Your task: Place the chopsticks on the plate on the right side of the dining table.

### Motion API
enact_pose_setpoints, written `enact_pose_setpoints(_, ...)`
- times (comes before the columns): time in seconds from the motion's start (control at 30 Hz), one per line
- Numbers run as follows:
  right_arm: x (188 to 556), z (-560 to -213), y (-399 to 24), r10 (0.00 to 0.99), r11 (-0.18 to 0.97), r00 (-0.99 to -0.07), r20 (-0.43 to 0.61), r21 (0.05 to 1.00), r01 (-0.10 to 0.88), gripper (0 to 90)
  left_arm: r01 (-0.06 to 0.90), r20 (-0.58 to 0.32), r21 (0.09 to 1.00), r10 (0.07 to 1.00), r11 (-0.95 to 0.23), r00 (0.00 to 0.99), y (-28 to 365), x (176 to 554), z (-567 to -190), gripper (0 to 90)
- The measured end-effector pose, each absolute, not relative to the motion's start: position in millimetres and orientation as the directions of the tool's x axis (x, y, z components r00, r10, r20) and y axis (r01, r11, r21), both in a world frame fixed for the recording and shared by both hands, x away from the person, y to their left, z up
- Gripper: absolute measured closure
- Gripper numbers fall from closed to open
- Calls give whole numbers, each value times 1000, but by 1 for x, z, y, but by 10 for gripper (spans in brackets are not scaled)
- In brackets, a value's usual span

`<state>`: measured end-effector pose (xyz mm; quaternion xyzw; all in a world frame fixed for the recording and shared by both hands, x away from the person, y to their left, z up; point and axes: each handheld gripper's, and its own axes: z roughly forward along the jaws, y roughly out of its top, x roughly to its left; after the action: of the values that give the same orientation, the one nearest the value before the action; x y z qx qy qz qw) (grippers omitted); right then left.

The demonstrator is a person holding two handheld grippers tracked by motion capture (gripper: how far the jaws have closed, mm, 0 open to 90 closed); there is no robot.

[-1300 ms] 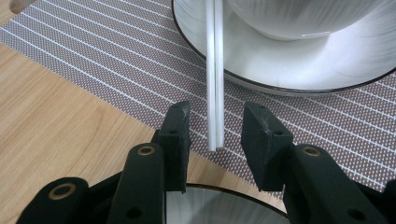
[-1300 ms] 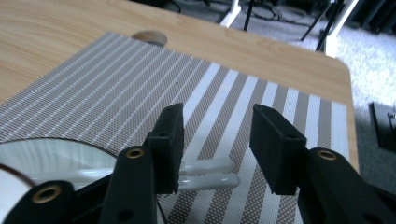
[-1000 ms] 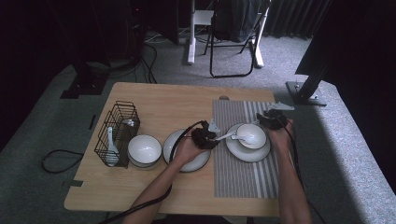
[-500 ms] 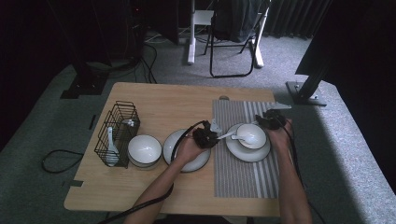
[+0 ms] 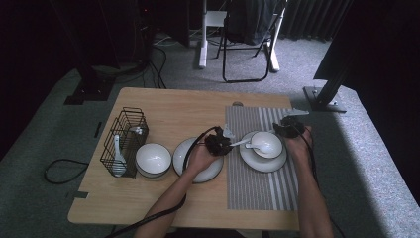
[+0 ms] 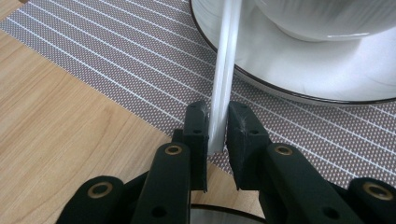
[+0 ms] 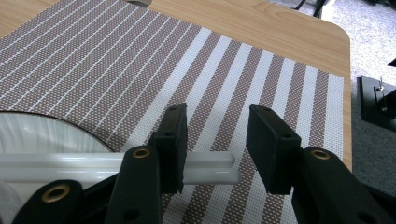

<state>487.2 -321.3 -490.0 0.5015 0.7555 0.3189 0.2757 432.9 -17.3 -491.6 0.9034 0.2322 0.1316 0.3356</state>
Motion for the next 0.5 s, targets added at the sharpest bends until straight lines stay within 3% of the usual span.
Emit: enact_pose_setpoints(0.5,480,-494,-327,936,286,-339,-93,764,579,577,378,65,666,555,-643,829,-17,442,-492,735)
